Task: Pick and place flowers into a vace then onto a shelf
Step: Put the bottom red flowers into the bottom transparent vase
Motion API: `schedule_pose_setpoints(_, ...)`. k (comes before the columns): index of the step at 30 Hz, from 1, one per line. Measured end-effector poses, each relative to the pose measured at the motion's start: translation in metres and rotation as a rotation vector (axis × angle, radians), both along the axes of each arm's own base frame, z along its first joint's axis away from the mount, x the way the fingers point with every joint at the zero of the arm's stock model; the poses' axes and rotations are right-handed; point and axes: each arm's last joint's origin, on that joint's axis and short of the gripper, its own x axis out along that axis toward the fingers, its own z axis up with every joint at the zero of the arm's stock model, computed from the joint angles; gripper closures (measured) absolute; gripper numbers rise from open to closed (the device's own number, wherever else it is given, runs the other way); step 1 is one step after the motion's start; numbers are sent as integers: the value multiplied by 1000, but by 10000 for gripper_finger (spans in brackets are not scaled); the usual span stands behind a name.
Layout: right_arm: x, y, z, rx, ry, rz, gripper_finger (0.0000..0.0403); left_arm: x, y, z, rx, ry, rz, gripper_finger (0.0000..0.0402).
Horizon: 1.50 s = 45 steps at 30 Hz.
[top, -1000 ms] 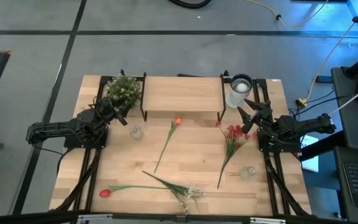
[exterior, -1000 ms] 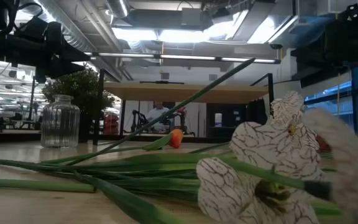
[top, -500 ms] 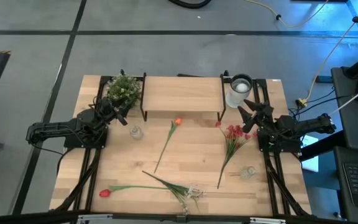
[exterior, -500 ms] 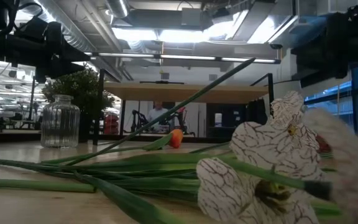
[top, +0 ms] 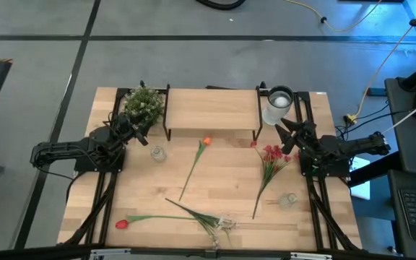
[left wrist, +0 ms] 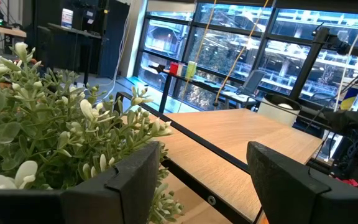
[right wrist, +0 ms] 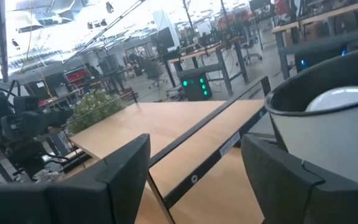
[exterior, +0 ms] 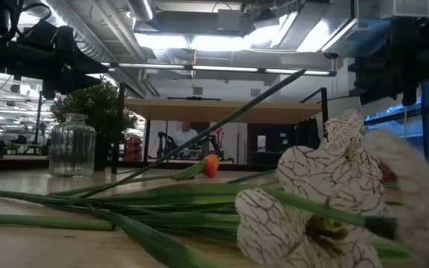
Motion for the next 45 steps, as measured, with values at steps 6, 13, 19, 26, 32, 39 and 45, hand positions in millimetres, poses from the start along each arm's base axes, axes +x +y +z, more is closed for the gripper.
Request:
schedule_pose_setpoints(6, 0, 0, 0, 7, -5, 1, 148, 0, 0, 1, 1, -8, 0, 166)
schedule_pose_setpoints(13, 0, 0, 0, 7, -5, 1, 148, -1, 1, 1, -1, -8, 30, 166)
schedule_pose_setpoints(19, 0, 0, 0, 49, -46, 6, 148, -1, 1, 1, -4, -8, 59, 166)
schedule_pose_setpoints(26, 1, 2, 8, 63, -142, 123, 148, -1, 1, 1, -4, -8, 60, 166)
schedule_pose_setpoints(32, -3, 3, 33, 52, -188, 172, 148, -1, 1, 1, -4, -8, 60, 166)
schedule_pose_setpoints(39, 3, 4, 89, -11, -79, 181, 148, -1, 1, 1, -4, -8, 60, 166)
schedule_pose_setpoints(45, 27, 10, 150, 83, 54, 187, 148, -2, 2, 0, -6, -7, 78, 166)
